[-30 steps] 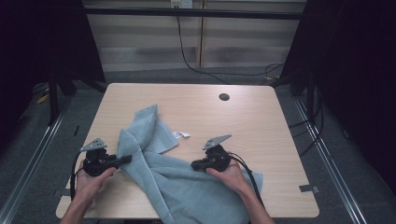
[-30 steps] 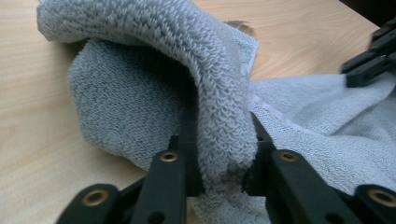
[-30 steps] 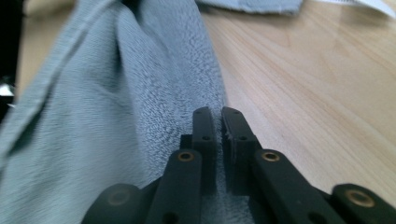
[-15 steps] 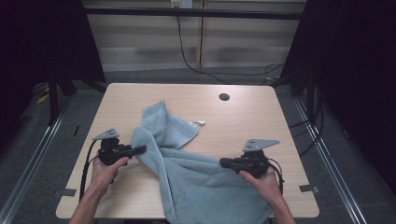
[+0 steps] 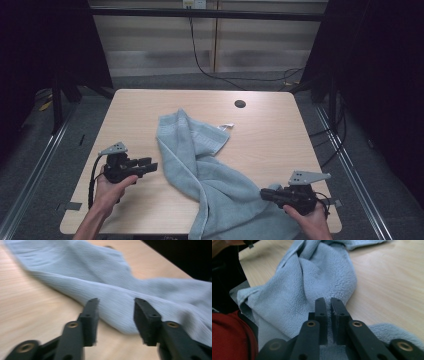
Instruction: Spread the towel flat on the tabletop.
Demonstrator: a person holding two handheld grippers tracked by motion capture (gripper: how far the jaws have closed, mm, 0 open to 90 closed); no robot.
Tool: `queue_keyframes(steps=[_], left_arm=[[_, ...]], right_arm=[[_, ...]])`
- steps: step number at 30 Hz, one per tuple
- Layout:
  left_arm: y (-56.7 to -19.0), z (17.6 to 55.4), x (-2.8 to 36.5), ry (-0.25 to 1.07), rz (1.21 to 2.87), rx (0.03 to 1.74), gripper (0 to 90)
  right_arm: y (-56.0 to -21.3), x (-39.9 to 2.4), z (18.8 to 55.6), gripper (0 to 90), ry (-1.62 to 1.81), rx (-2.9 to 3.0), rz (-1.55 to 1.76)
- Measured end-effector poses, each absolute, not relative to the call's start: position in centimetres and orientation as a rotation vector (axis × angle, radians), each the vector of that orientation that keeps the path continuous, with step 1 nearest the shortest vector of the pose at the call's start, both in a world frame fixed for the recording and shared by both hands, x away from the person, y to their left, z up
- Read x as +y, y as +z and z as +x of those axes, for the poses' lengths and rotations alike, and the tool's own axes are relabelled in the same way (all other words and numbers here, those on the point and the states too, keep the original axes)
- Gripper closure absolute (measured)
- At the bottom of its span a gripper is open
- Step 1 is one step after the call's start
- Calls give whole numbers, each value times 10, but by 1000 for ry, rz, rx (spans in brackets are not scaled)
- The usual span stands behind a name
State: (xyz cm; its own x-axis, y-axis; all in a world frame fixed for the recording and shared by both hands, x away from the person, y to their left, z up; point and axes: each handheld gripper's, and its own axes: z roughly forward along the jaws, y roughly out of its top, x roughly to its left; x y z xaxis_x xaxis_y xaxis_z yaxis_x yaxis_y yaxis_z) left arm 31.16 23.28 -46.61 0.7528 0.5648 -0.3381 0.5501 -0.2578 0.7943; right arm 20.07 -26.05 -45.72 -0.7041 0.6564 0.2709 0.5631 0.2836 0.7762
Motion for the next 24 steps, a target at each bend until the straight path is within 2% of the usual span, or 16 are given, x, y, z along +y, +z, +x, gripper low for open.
queue_keyframes(steps=[1,2,4,6,7,9,11,15,16,17,18,20,23,24], left_arm=[[-467,309,225,-9,1924,820,598],[-468,307,217,-28,1926,800,614],[-471,307,203,-50,1940,773,609],[-475,309,190,-80,1950,780,556],[-478,310,183,-90,1961,777,498],[-483,311,170,-100,2002,773,473],[-488,312,160,-128,2021,772,399],[-495,311,147,-98,2097,777,401],[-495,310,146,-73,2125,769,453],[-495,310,147,-70,2124,761,453],[-495,309,147,-69,2126,750,575],[-496,309,147,-46,2149,729,597],[-495,307,149,-22,2154,724,790],[-495,308,151,-19,2148,728,797]], right_arm=[[-458,-258,203,772,1410,2436,1152],[-453,-254,211,695,1444,2399,1142],[-449,-251,217,691,1483,2376,1135],[-444,-244,234,683,1503,2362,1097],[-448,-236,255,643,1458,2391,1101],[-453,-231,266,637,1417,2419,1108],[-471,-221,286,584,1307,2504,1138],[-485,-214,288,610,1251,2589,1161],[-491,-213,284,687,1253,2614,1166],[-491,-213,284,687,1253,2614,1166],[-493,-215,279,761,1301,2616,1189],[-493,-215,275,780,1318,2622,1186],[-488,-209,255,824,1320,2657,1129],[-487,-208,251,826,1327,2656,1117]])
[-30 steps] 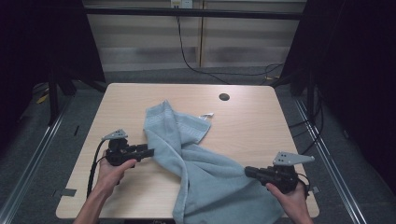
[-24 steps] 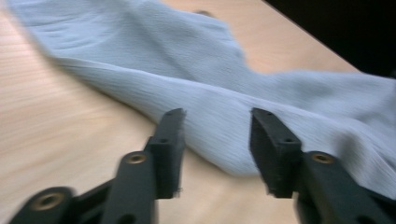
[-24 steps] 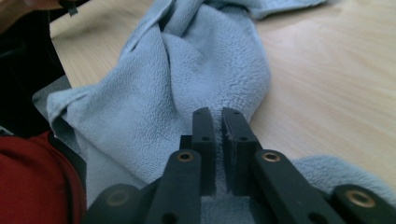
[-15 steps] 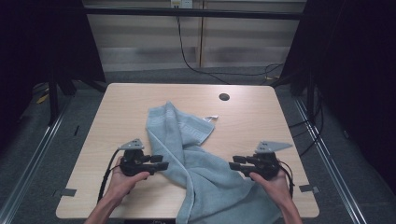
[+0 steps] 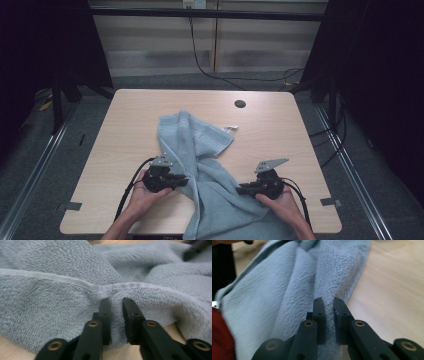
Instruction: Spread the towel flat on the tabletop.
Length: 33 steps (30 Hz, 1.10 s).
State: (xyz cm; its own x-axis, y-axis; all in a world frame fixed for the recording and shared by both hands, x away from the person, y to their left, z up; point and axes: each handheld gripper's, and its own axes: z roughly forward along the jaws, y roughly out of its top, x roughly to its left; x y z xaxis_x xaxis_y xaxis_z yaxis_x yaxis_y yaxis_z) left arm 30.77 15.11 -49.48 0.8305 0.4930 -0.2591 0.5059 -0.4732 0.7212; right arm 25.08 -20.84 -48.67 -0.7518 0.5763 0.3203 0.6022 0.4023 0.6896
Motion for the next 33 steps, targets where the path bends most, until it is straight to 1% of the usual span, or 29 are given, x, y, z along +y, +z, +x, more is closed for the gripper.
queue_keyframes(steps=[2,4,5,7,8,11,13,14,15,17,18,19,20,21,22,23,24,25,26,27,28,29,30,32,33], left_arm=[[-496,311,162,-29,2121,753,804],[-496,318,180,-50,2060,799,835],[-496,318,180,-50,2060,799,842],[-491,318,189,-42,2026,790,844],[-488,316,193,-41,2002,786,844],[-477,309,210,-6,1971,777,850],[-471,299,221,-18,1945,763,850],[-470,293,227,-29,1922,779,849],[-470,287,232,-55,1921,768,849],[-471,275,241,-29,1963,753,844],[-473,271,246,-30,1961,758,833],[-474,269,250,-26,1961,758,826],[-475,268,254,-26,1951,769,801],[-474,269,257,-32,1938,769,801],[-472,272,259,-36,1907,786,747],[-471,275,260,-28,1890,795,707],[-468,279,259,-11,1895,793,675],[-466,284,257,-2,1890,800,643],[-465,290,255,-1,1878,809,625],[-464,295,253,-2,1872,819,611],[-463,301,249,7,1880,827,611],[-464,305,245,9,1881,837,575],[-466,310,241,-10,1873,843,575],[-473,317,232,-19,1891,856,556],[-478,320,227,-25,1912,859,556]], right_arm=[[-484,-208,244,830,-1317,-2599,-1079],[-475,-204,224,837,-1356,-2588,-1041],[-475,-204,224,837,-1356,-2588,-1041],[-467,-195,206,839,-1362,-2596,-997],[-467,-195,206,839,-1362,-2596,-997],[-452,-183,187,837,-1367,-2609,-923],[-447,-181,184,835,-1371,-2611,-906],[-437,-180,177,803,-1404,-2628,-890],[-437,-180,177,803,-1404,-2628,-890],[-429,-183,174,760,-1468,-2603,-892],[-427,-186,176,710,-1495,-2596,-899],[-425,-189,180,687,-1510,-2603,-925],[-424,-198,194,643,-1559,-2575,-989],[-424,-198,194,643,-1559,-2575,-989],[-424,-203,203,617,-1595,-2549,-1008],[-424,-207,213,613,-1614,-2541,-1038],[-428,-210,236,613,-1564,-2595,-1088],[-432,-208,247,613,-1514,-2625,-1090],[-439,-206,259,620,-1478,-2628,-1097],[-445,-203,270,620,-1441,-2630,-1110],[-445,-203,270,622,-1441,-2630,-1110],[-458,-198,286,625,-1363,-2656,-1117],[-458,-198,286,625,-1363,-2656,-1117],[-474,-189,302,623,-1322,-2645,-1118],[-474,-189,302,623,-1322,-2645,-1118]])
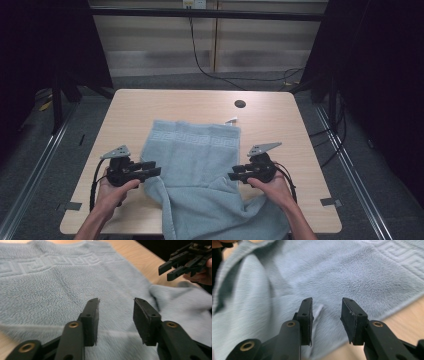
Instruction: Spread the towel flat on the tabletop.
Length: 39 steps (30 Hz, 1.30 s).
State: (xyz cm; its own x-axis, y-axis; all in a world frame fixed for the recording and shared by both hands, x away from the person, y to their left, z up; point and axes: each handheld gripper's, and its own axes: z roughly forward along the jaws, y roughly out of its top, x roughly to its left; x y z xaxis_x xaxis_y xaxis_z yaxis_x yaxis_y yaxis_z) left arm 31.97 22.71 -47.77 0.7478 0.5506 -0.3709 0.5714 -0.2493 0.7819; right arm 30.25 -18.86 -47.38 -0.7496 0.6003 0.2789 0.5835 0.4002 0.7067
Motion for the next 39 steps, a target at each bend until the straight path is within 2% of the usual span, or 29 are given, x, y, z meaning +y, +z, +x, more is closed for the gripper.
queue_keyframes(steps=[4,6,10,16,25,28,31,32,34,39], left_arm=[[-494,318,215,-28,2040,868,602],[-500,314,215,-25,2087,862,603],[-504,311,217,-57,2074,871,599],[-503,290,198,-90,2124,755,596],[-500,240,180,-167,2186,597,569],[-500,231,186,-197,2184,586,569],[-495,237,196,-181,2171,606,557],[-492,243,199,-172,2145,632,553],[-484,259,202,-129,2111,661,549],[-483,303,208,-63,2048,769,542]], right_arm=[[-496,-168,325,609,1260,2652,1136],[-498,-166,325,607,1233,2673,1118],[-496,-169,308,611,1179,2710,1084],[-492,-192,261,618,1123,2733,1083],[-488,-207,160,632,1131,2739,1135],[-486,-205,152,625,1121,2707,1109],[-479,-214,163,622,1241,2565,1152],[-474,-225,181,619,1282,2477,1188],[-473,-231,192,614,1291,2440,1207],[-483,-253,237,541,1216,2342,1360]])
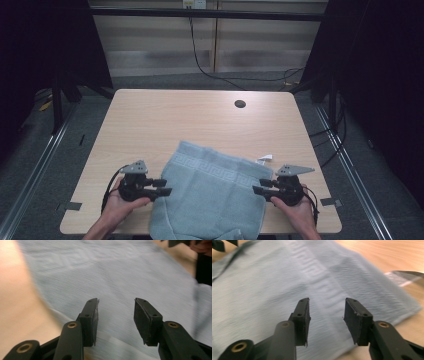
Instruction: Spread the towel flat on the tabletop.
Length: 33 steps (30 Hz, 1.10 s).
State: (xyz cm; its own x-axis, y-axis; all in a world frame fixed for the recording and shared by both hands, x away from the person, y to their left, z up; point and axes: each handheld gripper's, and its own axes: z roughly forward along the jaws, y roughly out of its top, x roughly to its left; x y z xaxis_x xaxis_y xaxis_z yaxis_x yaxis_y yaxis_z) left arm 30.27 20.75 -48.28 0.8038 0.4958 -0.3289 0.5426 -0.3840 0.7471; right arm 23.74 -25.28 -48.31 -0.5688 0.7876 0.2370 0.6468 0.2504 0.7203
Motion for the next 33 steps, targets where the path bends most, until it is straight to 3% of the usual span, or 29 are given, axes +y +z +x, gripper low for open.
queue_keyframes(steps=[8,14,21,24,26,29,33], left_arm=[[-491,347,195,-6,2087,856,480],[-500,353,196,73,2102,893,487],[-503,352,193,162,2147,881,497],[-501,344,189,227,2220,807,543],[-499,338,187,218,2245,765,654],[-501,331,193,143,2209,764,825],[-498,326,206,135,2147,816,848]], right_arm=[[-494,-264,255,456,1141,2295,1399],[-500,-259,256,411,1077,2317,1366],[-502,-247,254,434,971,2316,1266],[-502,-242,256,529,977,2307,1265],[-502,-238,256,663,998,2307,1245],[-502,-235,258,796,1027,2324,1271],[-499,-238,263,834,1146,2339,1309]])
